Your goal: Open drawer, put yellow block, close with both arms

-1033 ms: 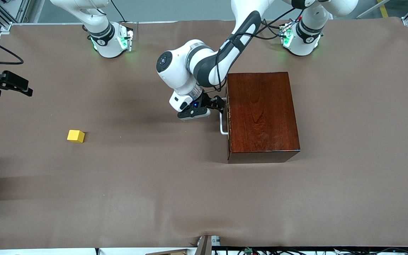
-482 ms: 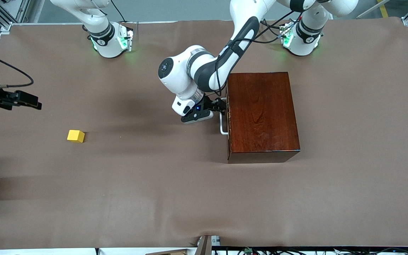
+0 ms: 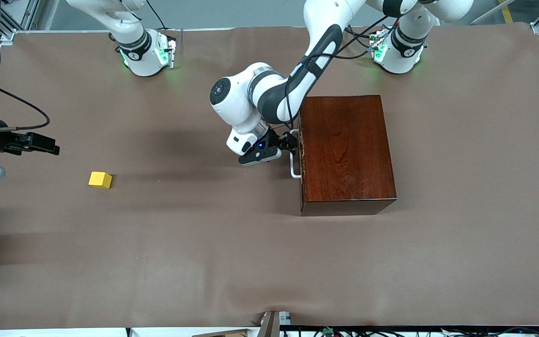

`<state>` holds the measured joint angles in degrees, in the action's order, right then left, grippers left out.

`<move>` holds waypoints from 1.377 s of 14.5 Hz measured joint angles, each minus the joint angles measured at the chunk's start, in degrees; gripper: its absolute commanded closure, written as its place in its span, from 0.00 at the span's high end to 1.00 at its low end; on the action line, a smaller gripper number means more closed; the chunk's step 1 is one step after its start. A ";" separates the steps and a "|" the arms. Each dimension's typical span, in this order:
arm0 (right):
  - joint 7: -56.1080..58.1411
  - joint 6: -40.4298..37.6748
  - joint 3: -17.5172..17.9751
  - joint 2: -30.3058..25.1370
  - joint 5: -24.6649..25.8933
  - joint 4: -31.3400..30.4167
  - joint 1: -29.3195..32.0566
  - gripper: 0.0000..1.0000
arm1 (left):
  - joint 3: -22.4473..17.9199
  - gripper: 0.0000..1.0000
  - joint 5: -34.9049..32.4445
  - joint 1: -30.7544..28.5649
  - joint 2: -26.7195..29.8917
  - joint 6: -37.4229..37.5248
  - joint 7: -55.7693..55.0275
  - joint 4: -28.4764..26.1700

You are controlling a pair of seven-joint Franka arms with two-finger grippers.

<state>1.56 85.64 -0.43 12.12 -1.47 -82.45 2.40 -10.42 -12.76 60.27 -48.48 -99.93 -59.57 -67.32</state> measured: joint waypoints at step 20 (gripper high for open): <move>0.01 16.73 -0.17 9.71 0.00 -8.47 5.02 1.00 | 2.10 1.00 0.02 0.39 0.29 -11.37 -16.89 -0.03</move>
<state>1.58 102.37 -0.60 21.84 -1.48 -90.92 7.42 -8.32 -12.74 60.66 -48.20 -111.30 -76.46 -67.34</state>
